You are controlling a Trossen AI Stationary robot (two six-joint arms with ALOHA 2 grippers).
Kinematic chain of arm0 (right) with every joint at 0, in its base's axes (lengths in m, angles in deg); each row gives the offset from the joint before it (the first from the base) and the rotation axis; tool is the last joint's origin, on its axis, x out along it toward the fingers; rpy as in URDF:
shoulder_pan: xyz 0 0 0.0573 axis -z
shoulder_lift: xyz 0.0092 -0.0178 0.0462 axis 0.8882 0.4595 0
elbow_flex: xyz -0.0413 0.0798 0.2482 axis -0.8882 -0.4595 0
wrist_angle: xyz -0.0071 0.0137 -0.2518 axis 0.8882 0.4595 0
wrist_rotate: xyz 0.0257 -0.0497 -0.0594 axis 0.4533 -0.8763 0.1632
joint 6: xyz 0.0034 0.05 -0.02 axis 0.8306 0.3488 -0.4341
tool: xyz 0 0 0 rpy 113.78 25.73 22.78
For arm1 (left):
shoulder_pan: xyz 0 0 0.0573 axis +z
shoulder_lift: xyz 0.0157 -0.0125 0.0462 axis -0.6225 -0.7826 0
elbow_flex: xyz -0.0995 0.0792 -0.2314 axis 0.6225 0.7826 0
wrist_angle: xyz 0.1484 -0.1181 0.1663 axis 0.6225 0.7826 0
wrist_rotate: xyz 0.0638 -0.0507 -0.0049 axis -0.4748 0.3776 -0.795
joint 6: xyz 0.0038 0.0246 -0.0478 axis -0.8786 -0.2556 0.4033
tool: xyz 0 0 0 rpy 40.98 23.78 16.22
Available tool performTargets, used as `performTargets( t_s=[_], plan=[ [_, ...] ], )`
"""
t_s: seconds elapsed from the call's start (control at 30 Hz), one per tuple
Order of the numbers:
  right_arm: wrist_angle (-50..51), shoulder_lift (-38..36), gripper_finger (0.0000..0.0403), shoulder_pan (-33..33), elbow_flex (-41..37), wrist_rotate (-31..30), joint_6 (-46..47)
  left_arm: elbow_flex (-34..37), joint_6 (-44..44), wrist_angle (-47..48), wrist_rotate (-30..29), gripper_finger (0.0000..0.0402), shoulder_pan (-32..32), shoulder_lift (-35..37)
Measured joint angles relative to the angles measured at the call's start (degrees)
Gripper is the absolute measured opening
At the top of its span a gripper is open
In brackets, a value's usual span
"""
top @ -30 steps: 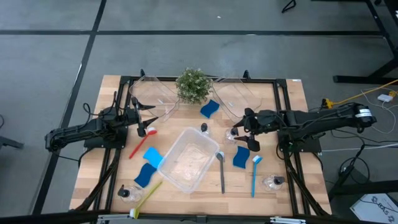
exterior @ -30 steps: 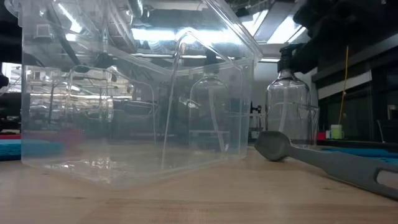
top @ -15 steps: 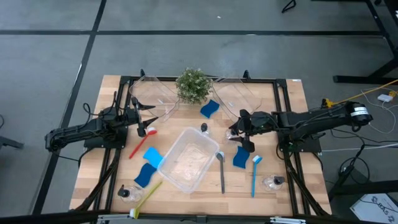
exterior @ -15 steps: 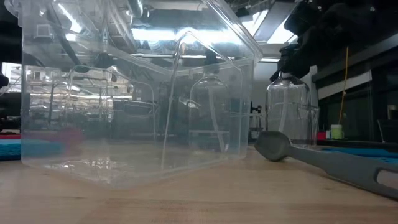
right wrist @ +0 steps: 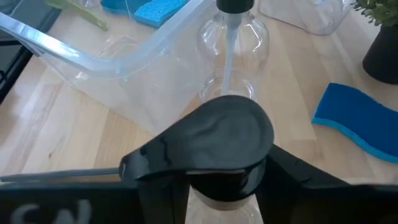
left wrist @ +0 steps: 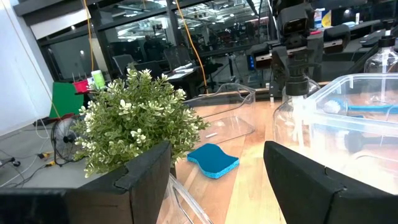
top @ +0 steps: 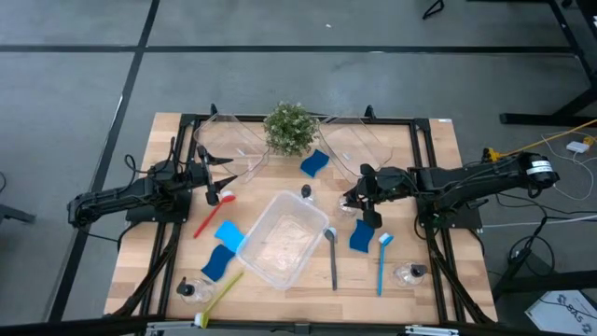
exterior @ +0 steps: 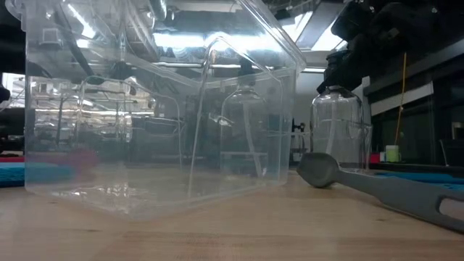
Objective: Pick & Place Kitchen Sink Supplies
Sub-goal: Put the liquid dispenser bottle into the white bin
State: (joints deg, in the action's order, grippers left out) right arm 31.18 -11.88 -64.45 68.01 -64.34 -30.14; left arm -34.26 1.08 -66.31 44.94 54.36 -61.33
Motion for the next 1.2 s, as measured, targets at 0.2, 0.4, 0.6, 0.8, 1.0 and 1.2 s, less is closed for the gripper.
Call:
performTargets(
  t_s=[0.2,0.4,0.6,0.8,1.0,1.2],
  plan=[
    [1.93,-0.02,0.0146,0.02,1.9,0.03,1.11,0.02,0.0,0.0,0.02,0.0251,0.0,-0.02],
    [7.53,-0.5,0.0134,0.02,6.02,0.02,0.74,0.0,0.0,0.0,0.0,0.0251,0.0,-0.01],
    [12.04,-0.74,0.0138,0.02,11.47,0.02,-0.25,0.02,0.0,0.0,0.01,0.0251,0.0,0.0],
    [20.38,-0.74,0.0144,0.02,18.18,-0.02,-1.77,0.0,0.0,0.0,0.02,0.0251,0.0,0.0],
    [23.69,-0.76,0.0134,-1.19,24.12,-0.07,-1.77,0.01,0.0,0.0,0.0,0.0251,0.0,-0.01],
    [24.75,-0.76,0.0146,-5.4,28.64,0.02,-2.07,0.0,-0.01,0.0,0.01,0.0251,0.0,-0.02]
  ],
)
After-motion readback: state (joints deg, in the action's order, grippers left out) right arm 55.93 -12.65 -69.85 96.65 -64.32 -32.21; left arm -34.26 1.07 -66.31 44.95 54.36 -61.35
